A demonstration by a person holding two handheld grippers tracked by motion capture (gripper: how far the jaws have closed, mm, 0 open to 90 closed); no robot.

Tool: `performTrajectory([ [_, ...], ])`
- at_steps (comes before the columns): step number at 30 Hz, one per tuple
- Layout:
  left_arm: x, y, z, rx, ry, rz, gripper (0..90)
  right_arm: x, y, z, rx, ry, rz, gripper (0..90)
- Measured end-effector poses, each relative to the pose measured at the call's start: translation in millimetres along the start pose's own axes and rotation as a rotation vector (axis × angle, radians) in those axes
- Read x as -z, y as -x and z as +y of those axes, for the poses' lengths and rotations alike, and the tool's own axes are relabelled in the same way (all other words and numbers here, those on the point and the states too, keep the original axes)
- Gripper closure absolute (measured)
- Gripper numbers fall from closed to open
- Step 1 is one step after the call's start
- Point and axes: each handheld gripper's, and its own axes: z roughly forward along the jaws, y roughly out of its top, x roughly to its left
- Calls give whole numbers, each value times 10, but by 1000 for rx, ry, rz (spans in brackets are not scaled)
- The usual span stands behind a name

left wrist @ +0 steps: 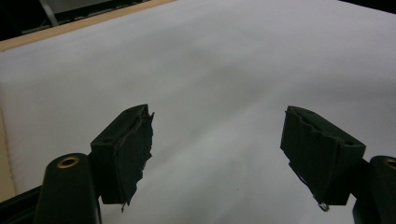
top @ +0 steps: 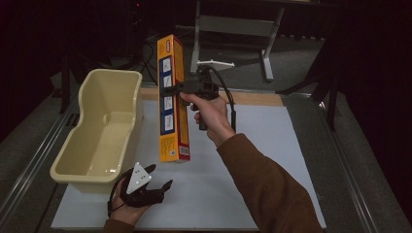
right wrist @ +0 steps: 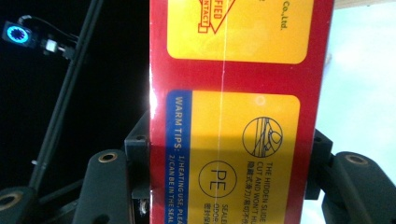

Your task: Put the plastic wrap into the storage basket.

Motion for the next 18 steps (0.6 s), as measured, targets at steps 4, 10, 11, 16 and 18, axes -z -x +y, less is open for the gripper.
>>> performTrajectory([
  [4,-2,8,1,-4,-2,-1,246,-68,-25,28,-26,8,22,399],
  [10,0,19,1,-1,4,-5,246,-140,-67,53,-40,7,37,398],
  [11,-5,24,0,-6,1,-6,246,-157,-80,56,-41,11,37,399],
  [16,-9,41,2,-3,5,-12,246,-265,-137,61,-68,24,73,398],
  [18,-10,42,2,-3,3,-12,246,-305,-150,63,-78,30,85,398],
])
